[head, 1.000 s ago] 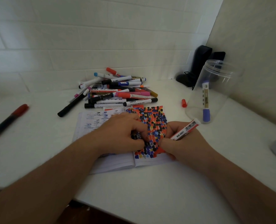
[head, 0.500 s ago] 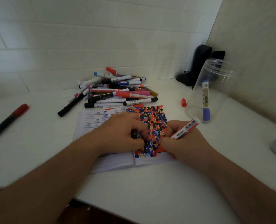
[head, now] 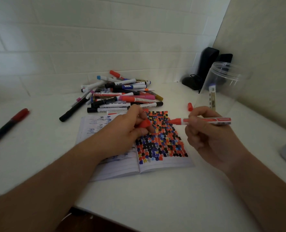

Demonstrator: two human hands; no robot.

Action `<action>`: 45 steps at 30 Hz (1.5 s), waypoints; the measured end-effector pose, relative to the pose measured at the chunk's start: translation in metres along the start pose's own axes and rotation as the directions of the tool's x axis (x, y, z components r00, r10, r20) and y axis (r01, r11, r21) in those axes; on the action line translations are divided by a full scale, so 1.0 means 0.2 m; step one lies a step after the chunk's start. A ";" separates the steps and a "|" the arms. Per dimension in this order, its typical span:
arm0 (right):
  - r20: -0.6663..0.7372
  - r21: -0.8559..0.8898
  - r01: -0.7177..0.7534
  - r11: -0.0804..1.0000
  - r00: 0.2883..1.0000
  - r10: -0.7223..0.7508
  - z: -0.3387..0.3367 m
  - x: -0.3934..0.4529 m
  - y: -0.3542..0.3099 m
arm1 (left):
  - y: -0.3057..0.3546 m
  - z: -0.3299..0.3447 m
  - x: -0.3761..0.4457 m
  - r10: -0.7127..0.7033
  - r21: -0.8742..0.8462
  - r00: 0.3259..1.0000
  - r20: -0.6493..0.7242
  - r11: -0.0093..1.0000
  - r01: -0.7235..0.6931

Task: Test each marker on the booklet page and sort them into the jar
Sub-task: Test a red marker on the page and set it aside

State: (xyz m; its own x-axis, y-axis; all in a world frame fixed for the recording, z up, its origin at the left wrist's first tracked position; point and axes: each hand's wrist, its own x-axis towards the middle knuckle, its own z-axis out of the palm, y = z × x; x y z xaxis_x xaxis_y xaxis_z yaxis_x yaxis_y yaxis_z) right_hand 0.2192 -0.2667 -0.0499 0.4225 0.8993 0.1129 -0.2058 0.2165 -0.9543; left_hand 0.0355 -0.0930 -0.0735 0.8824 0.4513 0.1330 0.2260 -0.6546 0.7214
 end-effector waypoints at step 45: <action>0.029 -0.788 -0.041 0.615 0.994 0.104 0.07 -0.05 -0.06 | 0.03 0.06 0.02 0.313 0.124 0.909 -0.276 0.949 -0.289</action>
State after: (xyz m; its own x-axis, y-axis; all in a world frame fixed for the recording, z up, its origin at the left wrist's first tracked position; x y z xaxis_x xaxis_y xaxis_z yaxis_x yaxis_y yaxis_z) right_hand 0.2058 -0.2731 -0.0360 0.3726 0.9277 0.0210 0.5515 -0.2032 -0.8090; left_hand 0.0441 -0.1016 -0.0771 0.7586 0.3727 0.5345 0.0107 -0.8273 0.5617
